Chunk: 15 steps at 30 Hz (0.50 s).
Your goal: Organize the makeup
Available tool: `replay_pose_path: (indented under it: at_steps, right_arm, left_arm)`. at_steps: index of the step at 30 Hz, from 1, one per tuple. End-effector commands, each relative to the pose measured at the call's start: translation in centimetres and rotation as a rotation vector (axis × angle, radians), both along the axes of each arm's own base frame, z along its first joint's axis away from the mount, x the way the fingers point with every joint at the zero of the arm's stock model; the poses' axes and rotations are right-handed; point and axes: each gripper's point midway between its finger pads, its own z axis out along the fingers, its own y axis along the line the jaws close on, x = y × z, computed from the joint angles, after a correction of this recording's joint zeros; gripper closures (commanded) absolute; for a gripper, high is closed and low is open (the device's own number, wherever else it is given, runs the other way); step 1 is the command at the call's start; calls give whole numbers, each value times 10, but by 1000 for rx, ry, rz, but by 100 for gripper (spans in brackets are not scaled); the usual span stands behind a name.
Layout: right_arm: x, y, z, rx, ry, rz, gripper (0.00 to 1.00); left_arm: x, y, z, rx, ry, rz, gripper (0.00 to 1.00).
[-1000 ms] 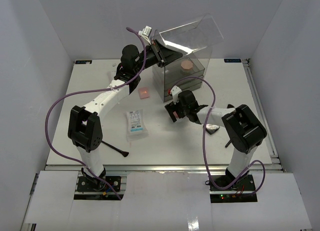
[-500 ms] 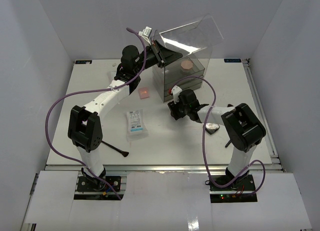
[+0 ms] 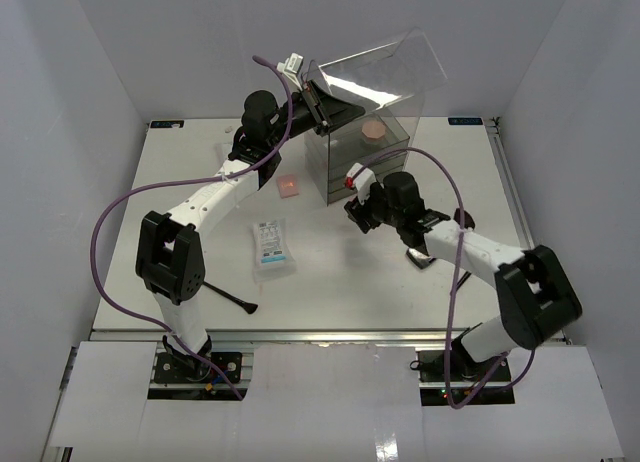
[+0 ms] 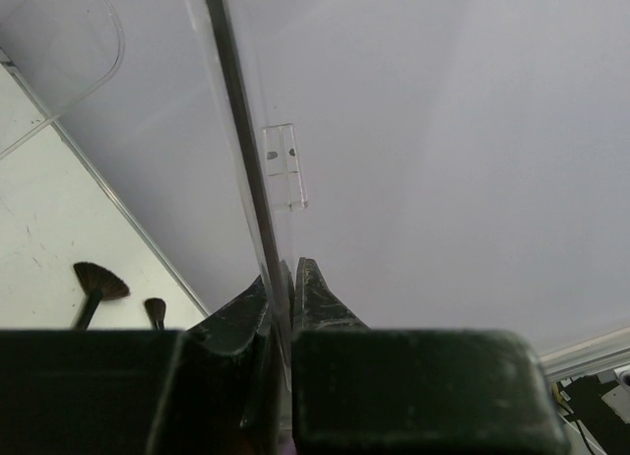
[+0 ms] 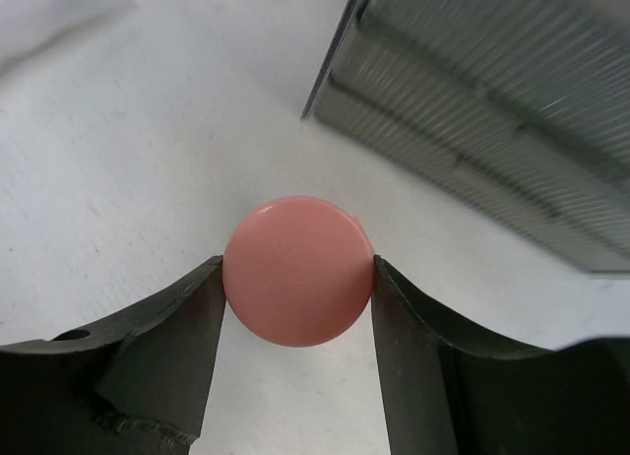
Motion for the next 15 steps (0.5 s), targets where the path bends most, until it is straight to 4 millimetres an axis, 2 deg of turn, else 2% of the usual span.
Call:
replay_pose_path:
  at_steps: [1, 5, 8, 12, 15]
  right_arm:
    - [13, -11, 79, -16, -370, 23, 92]
    - [41, -23, 115, -48, -522, -88, 92]
    - [58, -22, 137, -25, -589, -143, 92]
    - [84, -18, 147, 1, -628, -225, 92]
    - [93, -16, 156, 33, -666, -249, 92]
  left_arm:
    - [-21, 20, 69, -92, -197, 27, 92]
    - [-20, 20, 69, -96, -193, 29, 92]
    - [-20, 20, 70, -100, -190, 28, 92]
    - [-22, 20, 73, -104, -191, 24, 92]
    - [-22, 20, 75, -104, -194, 21, 92]
